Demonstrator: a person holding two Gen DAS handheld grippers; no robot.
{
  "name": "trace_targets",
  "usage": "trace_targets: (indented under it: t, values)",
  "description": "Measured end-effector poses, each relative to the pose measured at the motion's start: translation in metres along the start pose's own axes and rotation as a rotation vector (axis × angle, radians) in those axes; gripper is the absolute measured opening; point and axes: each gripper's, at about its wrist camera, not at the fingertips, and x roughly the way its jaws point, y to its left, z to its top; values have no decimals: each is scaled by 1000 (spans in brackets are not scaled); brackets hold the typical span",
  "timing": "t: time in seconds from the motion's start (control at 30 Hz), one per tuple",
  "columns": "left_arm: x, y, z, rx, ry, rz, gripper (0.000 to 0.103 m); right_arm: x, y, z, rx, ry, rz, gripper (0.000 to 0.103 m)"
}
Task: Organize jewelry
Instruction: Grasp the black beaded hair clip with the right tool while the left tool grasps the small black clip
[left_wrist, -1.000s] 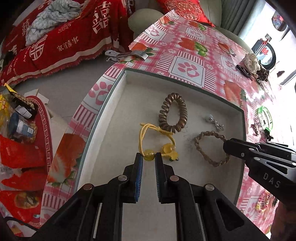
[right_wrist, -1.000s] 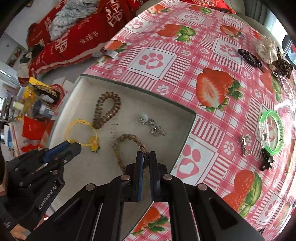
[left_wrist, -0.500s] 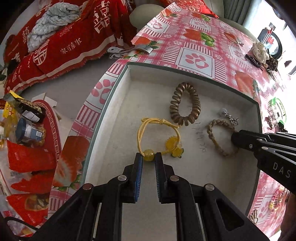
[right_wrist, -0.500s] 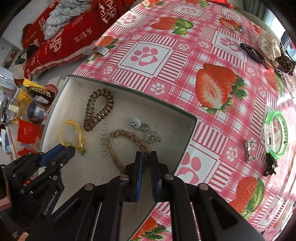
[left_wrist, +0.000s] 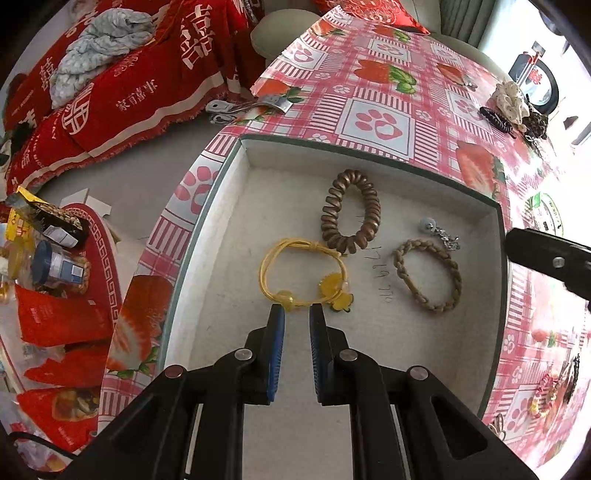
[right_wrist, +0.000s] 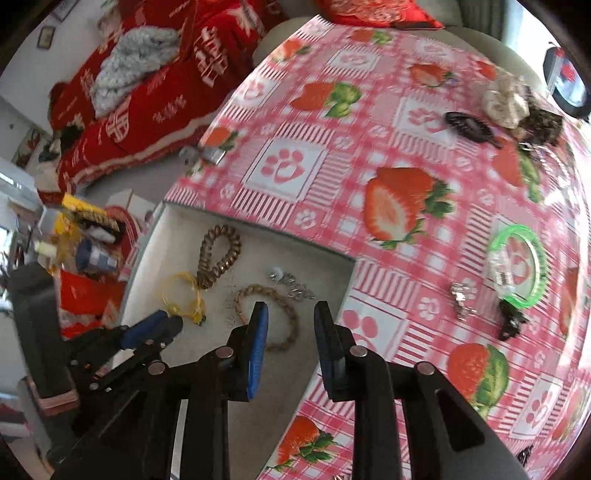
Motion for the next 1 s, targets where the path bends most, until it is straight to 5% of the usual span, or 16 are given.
trace_targets:
  t: [0.13,0.17,0.2,0.23,0.6,0.87,1.0]
  values:
    - [-3,-3,-1,5,-2,-4,21,-14,-11,-5,25,-9,-2,28]
    - [-4,-4,-1,6,-1,-6,28,-16,-15,-9,30,-10,-4,28]
    - [-5,-5,-1,4,3,-7,77,-19,-18,-11,36,-10,-5,28]
    - [-7,-5,-1,-6,-3,4,103,-20,-21,-12,39,-11,-6,28]
    - [-33,-22,-2,44,-71,48,103,-33,-51,-36,102,-2,-15,31]
    - [-51,-49,-4,108,-55,18,103,-44,-74,-59,162,7,-19,72]
    - [-60,-75,-8,155,-63,1,103,-55,-95,-73,207,0,-34,75]
